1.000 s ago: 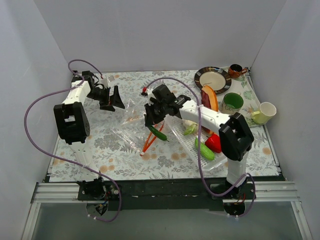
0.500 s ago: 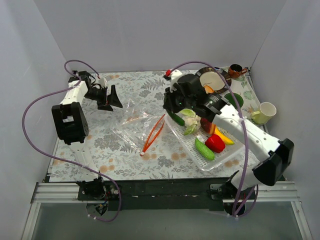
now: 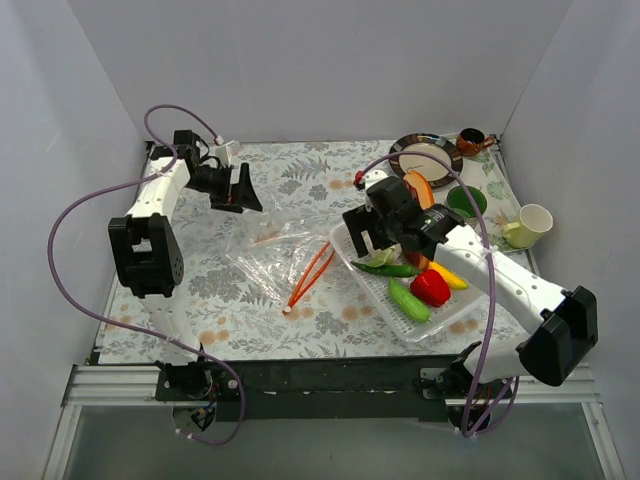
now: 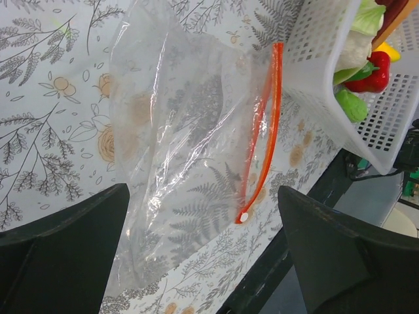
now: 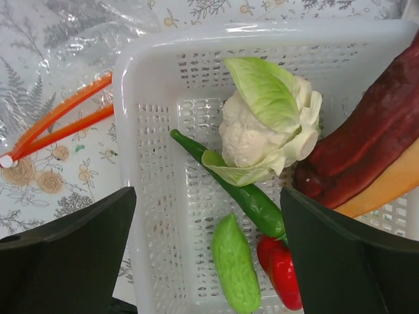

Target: Open the zip-top bag and remove the fake food

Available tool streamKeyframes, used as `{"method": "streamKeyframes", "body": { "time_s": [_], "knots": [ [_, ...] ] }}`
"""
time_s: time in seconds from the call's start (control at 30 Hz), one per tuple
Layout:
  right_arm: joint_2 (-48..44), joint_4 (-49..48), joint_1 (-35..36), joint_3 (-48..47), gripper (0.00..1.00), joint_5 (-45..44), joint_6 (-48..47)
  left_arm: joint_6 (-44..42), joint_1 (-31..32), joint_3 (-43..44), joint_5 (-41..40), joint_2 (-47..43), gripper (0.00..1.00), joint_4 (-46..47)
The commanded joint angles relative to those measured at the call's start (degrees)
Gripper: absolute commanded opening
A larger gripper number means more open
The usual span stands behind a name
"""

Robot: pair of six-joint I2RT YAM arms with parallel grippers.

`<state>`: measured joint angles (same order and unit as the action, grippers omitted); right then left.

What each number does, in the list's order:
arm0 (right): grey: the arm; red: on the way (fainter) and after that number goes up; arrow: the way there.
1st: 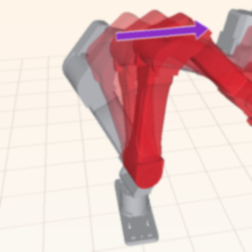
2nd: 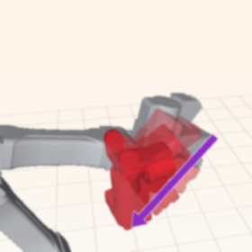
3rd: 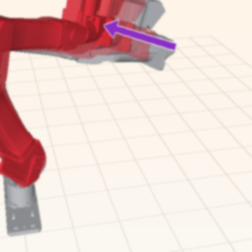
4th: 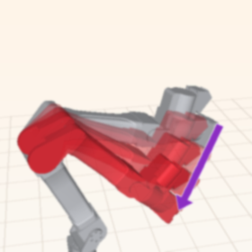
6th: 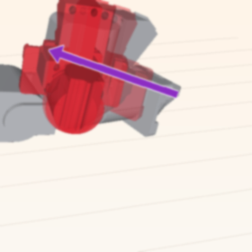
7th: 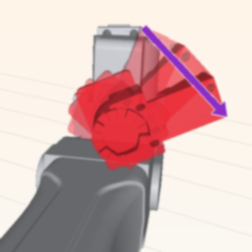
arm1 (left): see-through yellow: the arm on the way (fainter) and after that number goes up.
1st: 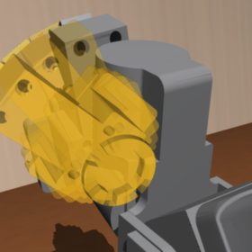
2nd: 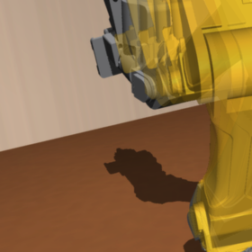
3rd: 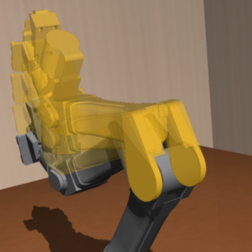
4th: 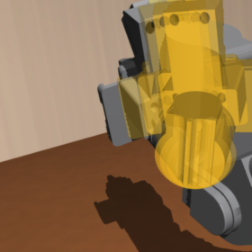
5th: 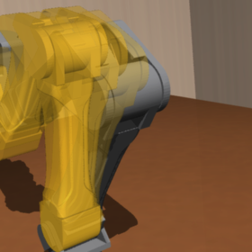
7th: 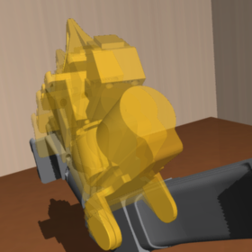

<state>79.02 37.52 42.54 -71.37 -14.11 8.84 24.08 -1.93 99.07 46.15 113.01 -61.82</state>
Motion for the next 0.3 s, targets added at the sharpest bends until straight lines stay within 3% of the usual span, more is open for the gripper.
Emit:
{"method": "streamKeyframes", "body": {
  "time_s": [0.0,0.27],
  "knots": [
    [-4.8,-3.7,0.2,-2.2,0.98,-2.8,1.5,-0.6,-0.4,1.7,3.9,-5.3,0.98,0.5],
    [-12.6,-8.0,0.4,2.7,0.98,-4.0,1.3,2.4,-1.6,-7.8,3.7,-16.5,0.98,13.5]
  ]
}}
